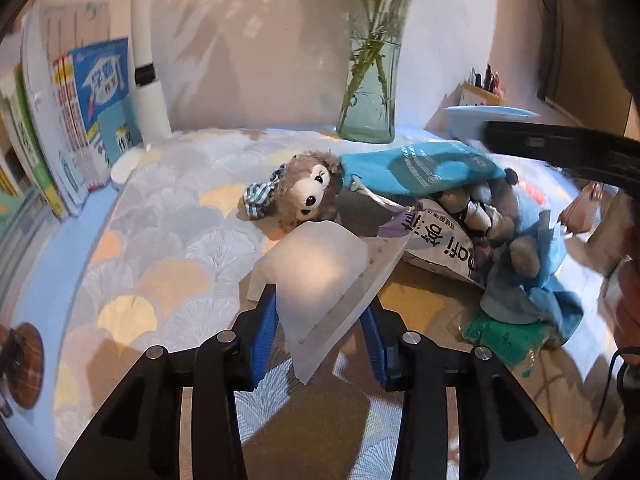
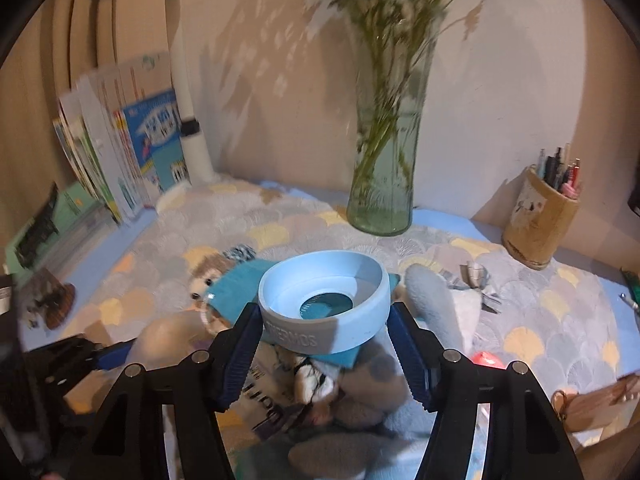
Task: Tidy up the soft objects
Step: 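Grasp the light blue bowl with the right tool while the left tool grasps the white paper sheet, then lift and carry the blue bowl and white sheet toward the glass bowl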
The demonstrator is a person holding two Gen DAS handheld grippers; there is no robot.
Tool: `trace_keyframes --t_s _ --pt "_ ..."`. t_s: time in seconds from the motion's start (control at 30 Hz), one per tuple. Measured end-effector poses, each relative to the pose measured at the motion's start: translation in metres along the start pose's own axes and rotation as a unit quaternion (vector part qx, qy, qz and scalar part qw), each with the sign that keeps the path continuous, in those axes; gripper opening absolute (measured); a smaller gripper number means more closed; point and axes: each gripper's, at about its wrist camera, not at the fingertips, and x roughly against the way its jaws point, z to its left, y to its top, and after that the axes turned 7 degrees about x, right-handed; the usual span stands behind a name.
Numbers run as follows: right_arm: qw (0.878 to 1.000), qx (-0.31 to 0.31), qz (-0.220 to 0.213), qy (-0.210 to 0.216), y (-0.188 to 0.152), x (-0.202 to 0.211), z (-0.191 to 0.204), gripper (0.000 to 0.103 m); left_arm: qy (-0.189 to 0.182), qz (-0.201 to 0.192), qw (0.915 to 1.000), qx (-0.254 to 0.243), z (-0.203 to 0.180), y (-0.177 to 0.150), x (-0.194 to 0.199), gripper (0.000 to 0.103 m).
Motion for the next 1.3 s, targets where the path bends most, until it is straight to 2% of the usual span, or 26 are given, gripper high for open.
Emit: trace_keyframes --t_s 0.17,0.33,0.43,0.53,0.7,0.77,0.83,0.87,1.07,1.2,1.3 --pt "1.0 -0.016 -0.016 -0.003 -0.019 0.042 -0.005 0.064 -0.033 -0.01 0.9991 0.024 0.007 0.001 0.008 0.037" --pt "0.997 -0.068 -0.025 -0.015 -0.056 0.08 -0.026 0.064 -0.028 -0.025 0.999 0.026 0.006 -0.001 0.014 0.037" --pt "0.994 -0.108 -0.026 -0.009 -0.075 0.096 -0.042 0.064 -0.026 -0.018 0.9993 0.021 0.001 -0.003 0.016 0.037" --pt "0.992 -0.127 -0.007 -0.007 -0.094 0.103 -0.045 0.064 -0.042 -0.006 0.9989 0.022 0.0 -0.013 0.026 0.037" --pt "0.992 -0.122 0.023 -0.031 -0.13 0.118 -0.036 0.064 -0.067 0.018 0.9973 -0.023 -0.014 -0.043 0.052 0.038" --pt "0.99 -0.13 0.034 -0.036 -0.147 0.121 -0.039 0.064 -0.059 0.015 0.9974 -0.039 -0.021 -0.052 0.058 0.05" --pt "0.988 -0.147 0.045 -0.03 -0.162 0.12 -0.045 0.064 -0.042 0.009 0.9978 -0.05 -0.026 -0.058 0.06 0.075" --pt "0.987 -0.152 0.047 -0.026 -0.167 0.12 -0.048 0.064 -0.037 0.008 0.998 -0.051 -0.028 -0.06 0.06 0.077" --pt "0.985 -0.151 0.081 -0.026 -0.191 0.115 -0.046 0.065 -0.058 0.049 0.9968 -0.025 -0.023 -0.069 0.052 0.078" --pt "0.98 -0.179 0.089 -0.008 -0.203 0.11 -0.053 0.071 -0.068 0.06 0.9959 0.007 -0.019 -0.072 0.048 0.078" --pt "0.978 -0.189 0.085 -0.001 -0.206 0.108 -0.054 0.075 -0.068 0.059 0.9953 0.034 -0.019 -0.063 0.043 0.081"
